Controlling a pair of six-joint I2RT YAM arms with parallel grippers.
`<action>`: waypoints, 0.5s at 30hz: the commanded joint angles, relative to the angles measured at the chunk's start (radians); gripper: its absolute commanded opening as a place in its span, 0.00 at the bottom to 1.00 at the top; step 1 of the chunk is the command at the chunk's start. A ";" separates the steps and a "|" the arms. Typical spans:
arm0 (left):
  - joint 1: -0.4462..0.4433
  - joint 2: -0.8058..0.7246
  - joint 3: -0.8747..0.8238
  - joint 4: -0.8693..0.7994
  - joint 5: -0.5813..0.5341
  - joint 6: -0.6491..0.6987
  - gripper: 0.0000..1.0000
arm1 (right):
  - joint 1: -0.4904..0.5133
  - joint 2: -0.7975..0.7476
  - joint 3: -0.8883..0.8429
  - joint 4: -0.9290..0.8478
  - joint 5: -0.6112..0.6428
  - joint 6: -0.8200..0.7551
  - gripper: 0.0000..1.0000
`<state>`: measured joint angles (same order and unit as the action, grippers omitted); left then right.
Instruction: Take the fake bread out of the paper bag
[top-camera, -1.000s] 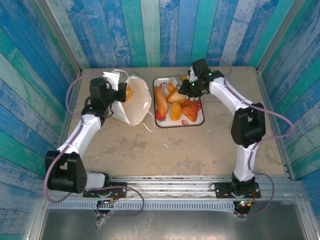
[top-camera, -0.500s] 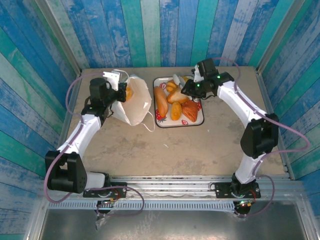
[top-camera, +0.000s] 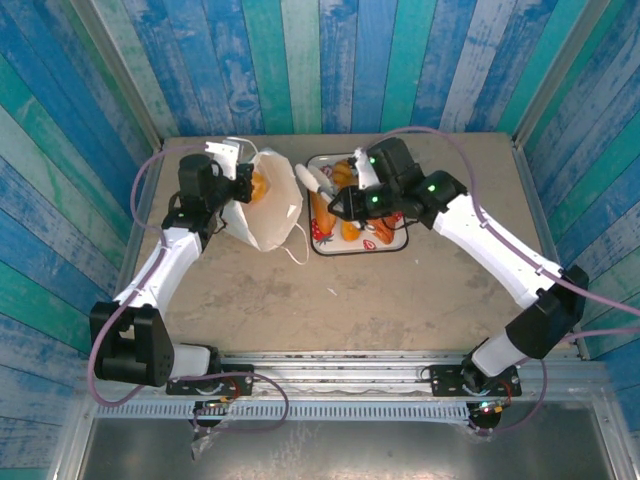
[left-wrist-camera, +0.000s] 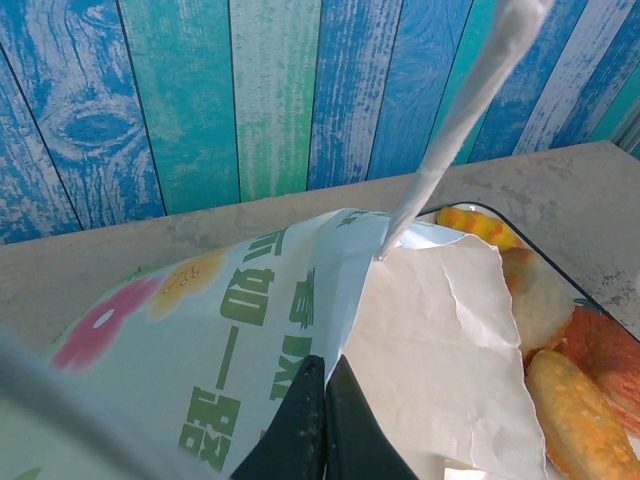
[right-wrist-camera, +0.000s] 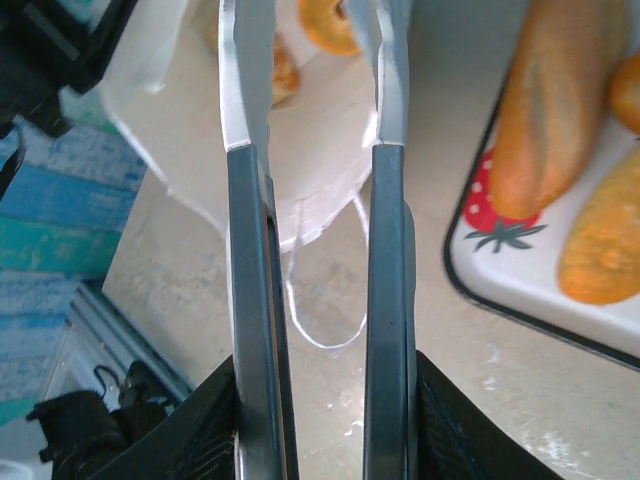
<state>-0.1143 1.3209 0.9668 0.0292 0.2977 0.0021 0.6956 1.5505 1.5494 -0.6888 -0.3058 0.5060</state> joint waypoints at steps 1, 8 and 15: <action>0.000 0.021 0.027 0.015 0.010 -0.013 0.00 | 0.053 -0.005 0.001 0.024 0.015 0.012 0.41; -0.001 0.038 0.025 0.027 -0.013 -0.033 0.00 | 0.113 0.141 0.085 0.036 -0.020 0.005 0.41; -0.002 0.044 0.026 0.037 0.009 -0.044 0.00 | 0.129 0.305 0.217 0.018 -0.019 0.003 0.41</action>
<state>-0.1143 1.3334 0.9680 0.0452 0.2939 -0.0284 0.8143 1.8336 1.7092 -0.6807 -0.3176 0.5117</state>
